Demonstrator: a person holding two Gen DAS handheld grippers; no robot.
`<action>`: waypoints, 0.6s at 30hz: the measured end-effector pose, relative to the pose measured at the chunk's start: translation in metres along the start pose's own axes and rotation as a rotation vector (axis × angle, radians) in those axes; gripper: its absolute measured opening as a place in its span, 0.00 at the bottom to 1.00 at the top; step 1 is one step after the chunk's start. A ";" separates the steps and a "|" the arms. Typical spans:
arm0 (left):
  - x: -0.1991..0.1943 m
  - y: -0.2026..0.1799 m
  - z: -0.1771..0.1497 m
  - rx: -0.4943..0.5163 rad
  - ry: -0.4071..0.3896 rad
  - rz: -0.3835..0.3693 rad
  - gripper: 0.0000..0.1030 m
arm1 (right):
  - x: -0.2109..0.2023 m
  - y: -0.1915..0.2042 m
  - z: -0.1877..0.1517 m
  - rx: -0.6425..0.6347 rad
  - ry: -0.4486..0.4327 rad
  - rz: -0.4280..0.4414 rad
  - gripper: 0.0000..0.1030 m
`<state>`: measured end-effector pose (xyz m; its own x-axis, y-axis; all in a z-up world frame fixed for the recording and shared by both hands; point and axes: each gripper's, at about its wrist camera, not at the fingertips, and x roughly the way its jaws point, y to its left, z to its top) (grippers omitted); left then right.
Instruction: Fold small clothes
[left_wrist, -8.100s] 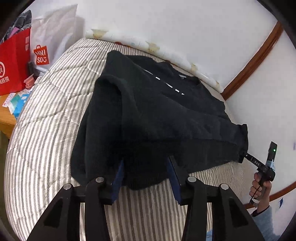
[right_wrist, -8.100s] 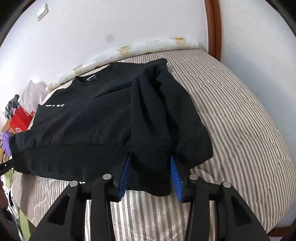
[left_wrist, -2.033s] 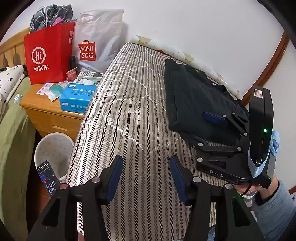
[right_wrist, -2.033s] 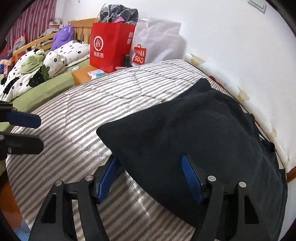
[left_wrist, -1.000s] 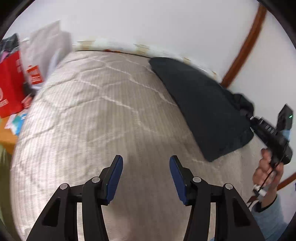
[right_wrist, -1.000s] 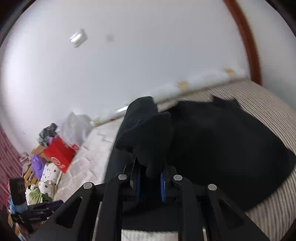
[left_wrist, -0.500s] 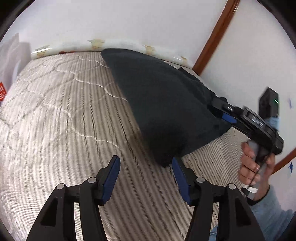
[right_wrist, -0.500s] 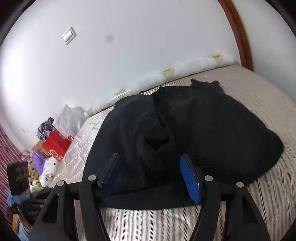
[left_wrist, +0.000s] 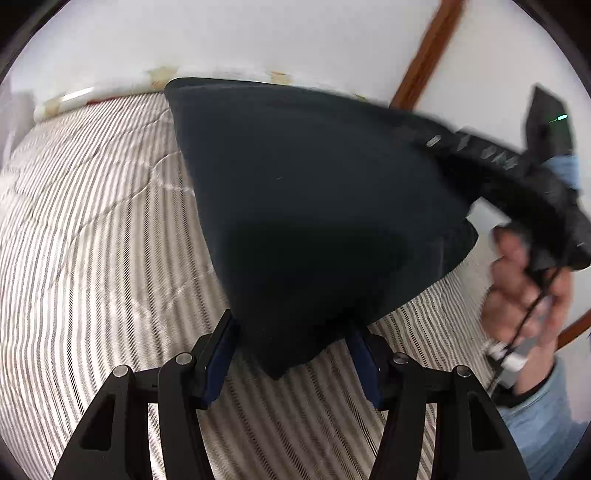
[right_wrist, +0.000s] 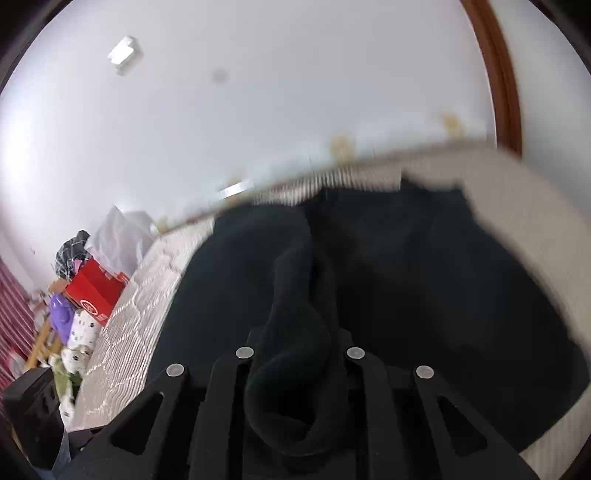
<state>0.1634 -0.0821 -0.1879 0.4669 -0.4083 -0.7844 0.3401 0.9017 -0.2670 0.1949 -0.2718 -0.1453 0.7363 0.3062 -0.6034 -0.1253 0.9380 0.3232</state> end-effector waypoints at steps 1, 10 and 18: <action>0.001 -0.004 0.000 0.012 0.002 0.001 0.54 | -0.011 -0.003 0.002 -0.017 -0.035 -0.002 0.14; 0.020 -0.053 0.013 0.086 -0.010 -0.013 0.54 | -0.079 -0.121 -0.011 0.136 -0.158 -0.248 0.16; 0.031 -0.075 0.016 0.084 -0.027 0.012 0.39 | -0.069 -0.149 -0.035 0.218 -0.062 -0.285 0.64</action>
<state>0.1654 -0.1644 -0.1838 0.4931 -0.4023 -0.7714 0.4007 0.8920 -0.2090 0.1401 -0.4268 -0.1772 0.7610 0.0211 -0.6484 0.2306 0.9254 0.3008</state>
